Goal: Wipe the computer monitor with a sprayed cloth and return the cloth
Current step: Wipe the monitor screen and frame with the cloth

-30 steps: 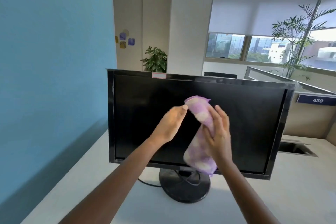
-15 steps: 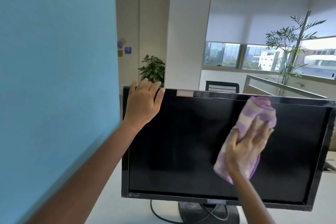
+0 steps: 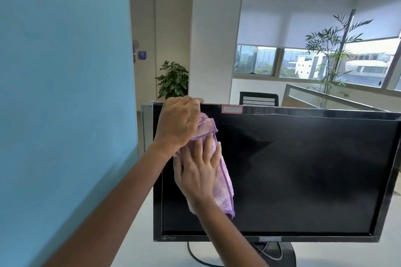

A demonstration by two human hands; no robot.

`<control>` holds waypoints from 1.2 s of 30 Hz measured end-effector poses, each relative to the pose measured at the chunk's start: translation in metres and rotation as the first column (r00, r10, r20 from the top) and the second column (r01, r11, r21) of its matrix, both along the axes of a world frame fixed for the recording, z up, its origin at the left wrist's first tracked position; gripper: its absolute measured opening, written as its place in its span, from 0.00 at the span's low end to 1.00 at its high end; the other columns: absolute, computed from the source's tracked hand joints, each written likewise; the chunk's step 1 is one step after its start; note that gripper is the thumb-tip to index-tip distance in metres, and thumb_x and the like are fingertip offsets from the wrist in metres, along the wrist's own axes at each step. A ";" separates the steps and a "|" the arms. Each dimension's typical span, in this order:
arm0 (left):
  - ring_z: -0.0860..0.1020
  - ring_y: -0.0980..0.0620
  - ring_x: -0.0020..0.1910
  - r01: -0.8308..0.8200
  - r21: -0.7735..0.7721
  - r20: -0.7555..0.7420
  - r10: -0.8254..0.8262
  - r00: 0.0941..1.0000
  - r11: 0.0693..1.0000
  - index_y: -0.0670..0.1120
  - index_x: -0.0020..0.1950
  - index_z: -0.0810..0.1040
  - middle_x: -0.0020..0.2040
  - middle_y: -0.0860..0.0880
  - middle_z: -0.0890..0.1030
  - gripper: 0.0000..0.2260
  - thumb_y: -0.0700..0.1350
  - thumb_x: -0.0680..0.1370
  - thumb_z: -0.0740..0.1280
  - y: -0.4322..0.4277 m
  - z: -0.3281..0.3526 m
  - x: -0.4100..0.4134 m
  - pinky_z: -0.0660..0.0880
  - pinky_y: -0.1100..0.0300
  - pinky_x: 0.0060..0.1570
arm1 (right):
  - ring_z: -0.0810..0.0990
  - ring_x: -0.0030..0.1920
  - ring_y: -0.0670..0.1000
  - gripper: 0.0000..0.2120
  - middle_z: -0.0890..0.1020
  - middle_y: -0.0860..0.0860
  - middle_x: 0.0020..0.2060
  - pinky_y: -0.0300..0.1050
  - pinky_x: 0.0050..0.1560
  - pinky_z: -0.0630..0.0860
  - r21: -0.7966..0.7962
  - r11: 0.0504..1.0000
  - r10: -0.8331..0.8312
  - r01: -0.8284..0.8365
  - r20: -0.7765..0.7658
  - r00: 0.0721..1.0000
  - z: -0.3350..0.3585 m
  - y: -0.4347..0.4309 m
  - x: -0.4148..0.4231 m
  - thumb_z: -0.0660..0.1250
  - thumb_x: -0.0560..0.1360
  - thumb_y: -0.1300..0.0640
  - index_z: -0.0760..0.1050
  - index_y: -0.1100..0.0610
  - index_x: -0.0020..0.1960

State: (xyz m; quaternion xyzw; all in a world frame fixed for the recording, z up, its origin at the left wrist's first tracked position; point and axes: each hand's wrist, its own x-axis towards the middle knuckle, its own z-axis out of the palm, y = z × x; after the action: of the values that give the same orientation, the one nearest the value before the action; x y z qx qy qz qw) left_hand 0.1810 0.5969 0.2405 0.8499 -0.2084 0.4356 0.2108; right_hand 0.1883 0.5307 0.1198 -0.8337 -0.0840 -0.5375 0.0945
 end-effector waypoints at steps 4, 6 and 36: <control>0.76 0.46 0.57 -0.002 0.032 -0.004 0.003 1.000 0.999 0.42 0.58 0.77 0.56 0.44 0.81 0.32 0.51 0.73 0.37 -0.003 0.000 0.000 0.63 0.56 0.61 | 0.65 0.67 0.56 0.20 0.75 0.48 0.61 0.63 0.69 0.57 -0.231 0.972 -0.021 0.044 0.100 0.995 -0.001 -0.058 0.003 0.54 0.78 0.44 0.67 0.49 0.67; 0.76 0.45 0.57 -0.015 0.027 0.000 0.015 1.000 1.000 0.41 0.57 0.77 0.55 0.43 0.82 0.31 0.51 0.74 0.38 -0.005 -0.002 -0.001 0.62 0.56 0.61 | 0.63 0.69 0.57 0.22 0.69 0.48 0.64 0.65 0.69 0.55 -0.263 0.960 -0.072 0.094 0.092 0.993 0.000 -0.096 0.003 0.50 0.79 0.43 0.63 0.49 0.70; 0.70 0.43 0.67 -0.052 0.169 -0.005 0.053 0.999 0.984 0.39 0.65 0.70 0.63 0.41 0.76 0.25 0.50 0.76 0.46 -0.139 -0.019 -0.004 0.56 0.46 0.72 | 0.73 0.63 0.65 0.25 0.80 0.58 0.57 0.68 0.68 0.59 -0.219 0.941 -0.269 0.258 -0.020 0.963 0.024 -0.331 -0.008 0.55 0.74 0.46 0.64 0.54 0.69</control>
State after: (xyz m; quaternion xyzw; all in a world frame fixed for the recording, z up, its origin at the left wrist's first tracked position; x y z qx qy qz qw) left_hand 0.1772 0.4580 0.2219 0.8719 -0.2212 0.4179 0.1275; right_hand 0.1799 0.2000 0.1436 -0.8559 -0.0266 -0.5122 -0.0666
